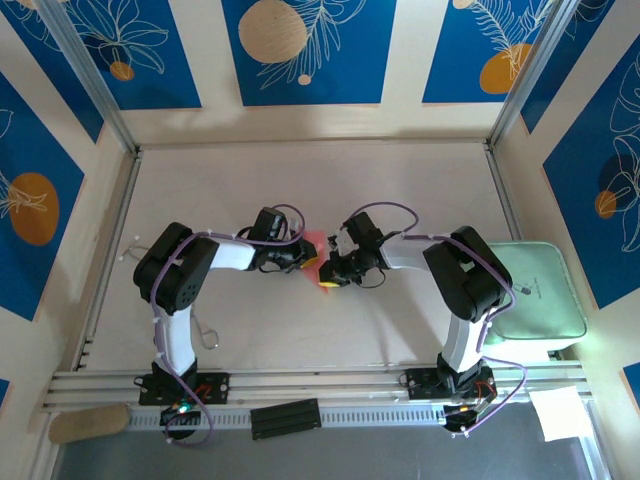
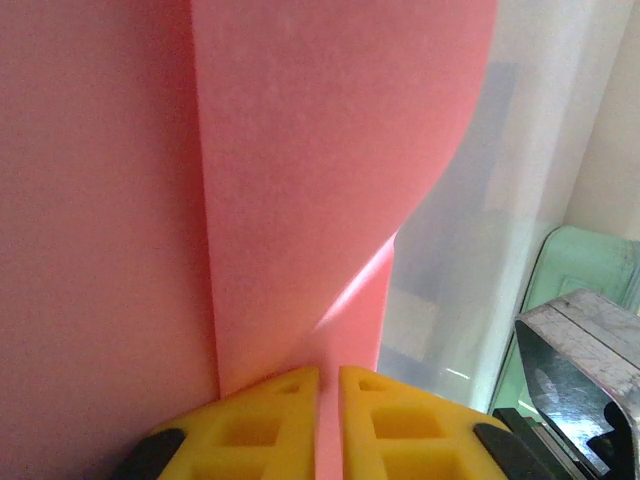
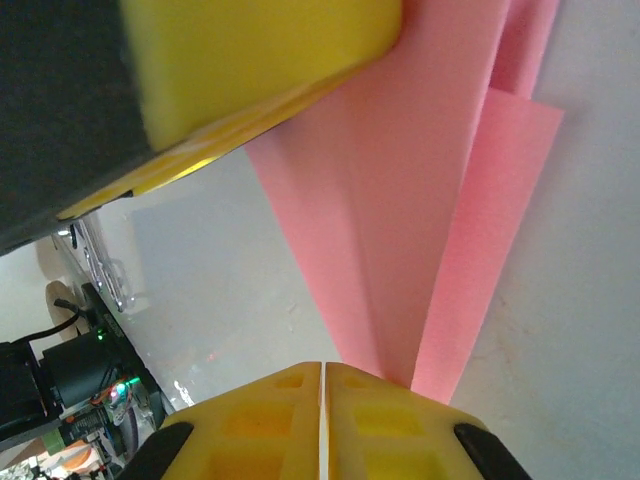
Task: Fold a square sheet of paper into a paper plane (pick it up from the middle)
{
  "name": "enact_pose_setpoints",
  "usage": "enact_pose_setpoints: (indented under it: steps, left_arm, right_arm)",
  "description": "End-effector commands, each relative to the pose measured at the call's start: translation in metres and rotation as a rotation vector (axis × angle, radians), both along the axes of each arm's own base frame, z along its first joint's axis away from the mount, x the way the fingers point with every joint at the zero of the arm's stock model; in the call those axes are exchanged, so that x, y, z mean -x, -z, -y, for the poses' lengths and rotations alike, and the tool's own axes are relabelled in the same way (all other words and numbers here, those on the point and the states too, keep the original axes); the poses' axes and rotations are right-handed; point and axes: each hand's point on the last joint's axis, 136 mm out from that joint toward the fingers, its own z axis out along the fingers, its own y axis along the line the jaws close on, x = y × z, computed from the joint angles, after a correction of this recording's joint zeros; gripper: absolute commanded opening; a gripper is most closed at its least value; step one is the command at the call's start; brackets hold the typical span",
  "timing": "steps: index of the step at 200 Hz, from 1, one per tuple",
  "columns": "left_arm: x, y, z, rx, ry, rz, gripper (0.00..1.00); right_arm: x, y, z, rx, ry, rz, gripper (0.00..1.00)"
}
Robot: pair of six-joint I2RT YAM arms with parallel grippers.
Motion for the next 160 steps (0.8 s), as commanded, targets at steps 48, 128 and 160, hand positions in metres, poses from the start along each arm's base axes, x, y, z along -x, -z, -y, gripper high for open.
enact_pose_setpoints:
  steps: [48, 128, 160]
  left_arm:
    - [0.007, 0.02, -0.004, -0.057, -0.004, -0.049, 0.14]
    - [0.007, 0.019, -0.004, -0.06, -0.006, -0.048, 0.14]
    - [0.004, 0.008, -0.003, -0.05, -0.007, -0.03, 0.14]
  right_arm:
    - [0.005, 0.014, 0.005, 0.05, 0.005, -0.035, 0.11]
    - [0.007, 0.02, 0.004, 0.055, -0.009, -0.061, 0.11]
    - [0.012, 0.027, 0.011, 0.106, -0.043, -0.073, 0.1]
